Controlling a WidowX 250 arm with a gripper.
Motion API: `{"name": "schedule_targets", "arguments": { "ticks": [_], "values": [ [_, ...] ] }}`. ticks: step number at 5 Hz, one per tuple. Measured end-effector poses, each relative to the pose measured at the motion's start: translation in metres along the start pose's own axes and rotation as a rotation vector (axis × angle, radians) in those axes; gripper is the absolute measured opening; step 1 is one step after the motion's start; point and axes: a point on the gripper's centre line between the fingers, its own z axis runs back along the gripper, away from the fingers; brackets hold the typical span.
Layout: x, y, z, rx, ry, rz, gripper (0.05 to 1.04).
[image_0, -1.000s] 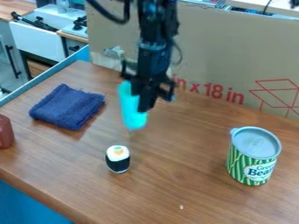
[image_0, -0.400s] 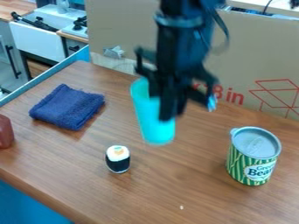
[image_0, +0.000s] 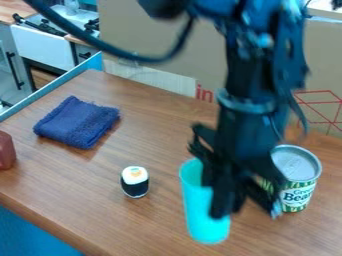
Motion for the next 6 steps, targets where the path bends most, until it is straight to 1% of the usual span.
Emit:
{"name": "schedule_targets", "arguments": {
  "ticks": [1,2,3,4,5,6],
  "values": [
    [0.014,-0.013,-0.02,-0.001,-0.01,-0.096,0.1],
    [0.024,-0.021,-0.037,0.01,-0.043,-0.134,0.1],
    [0.02,-0.026,-0.056,0.075,-0.026,-0.147,0.1],
    [0.016,-0.029,-0.061,0.111,-0.049,-0.154,0.1],
    [0.015,-0.029,-0.062,0.121,-0.046,-0.144,0.124],
    [0.009,-0.029,-0.056,0.103,-0.039,-0.131,0.325]
  ]
}}
